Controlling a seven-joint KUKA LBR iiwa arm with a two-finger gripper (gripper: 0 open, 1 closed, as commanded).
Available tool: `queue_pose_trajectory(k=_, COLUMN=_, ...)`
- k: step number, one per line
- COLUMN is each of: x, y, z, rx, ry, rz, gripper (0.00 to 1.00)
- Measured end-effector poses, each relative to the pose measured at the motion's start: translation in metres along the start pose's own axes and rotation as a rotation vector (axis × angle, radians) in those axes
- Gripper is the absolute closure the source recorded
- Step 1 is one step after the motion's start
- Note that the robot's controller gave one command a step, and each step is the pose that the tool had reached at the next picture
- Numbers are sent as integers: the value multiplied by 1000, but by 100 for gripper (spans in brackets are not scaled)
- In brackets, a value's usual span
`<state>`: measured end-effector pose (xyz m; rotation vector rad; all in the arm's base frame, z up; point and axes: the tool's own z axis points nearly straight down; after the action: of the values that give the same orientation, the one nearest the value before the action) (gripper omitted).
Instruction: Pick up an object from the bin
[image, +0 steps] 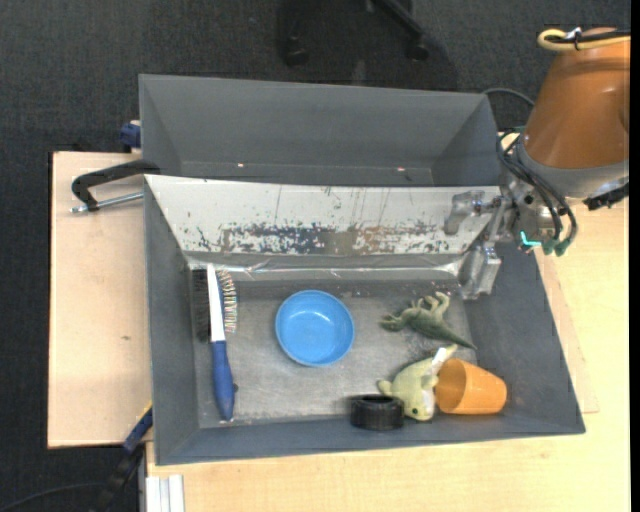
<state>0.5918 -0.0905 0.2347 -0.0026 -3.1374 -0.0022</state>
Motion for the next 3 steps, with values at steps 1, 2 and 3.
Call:
queue_pose_trajectory(k=1, x=14, y=16, z=169, rx=-1, ry=2, rz=-118, gripper=0)
queue_pose_trajectory(k=2, x=2, y=-24, z=131, rx=5, ry=-14, rz=-124, gripper=0)
queue_pose_trajectory(k=3, x=-5, y=-8, z=128, rx=0, ry=-11, rz=163, gripper=0)
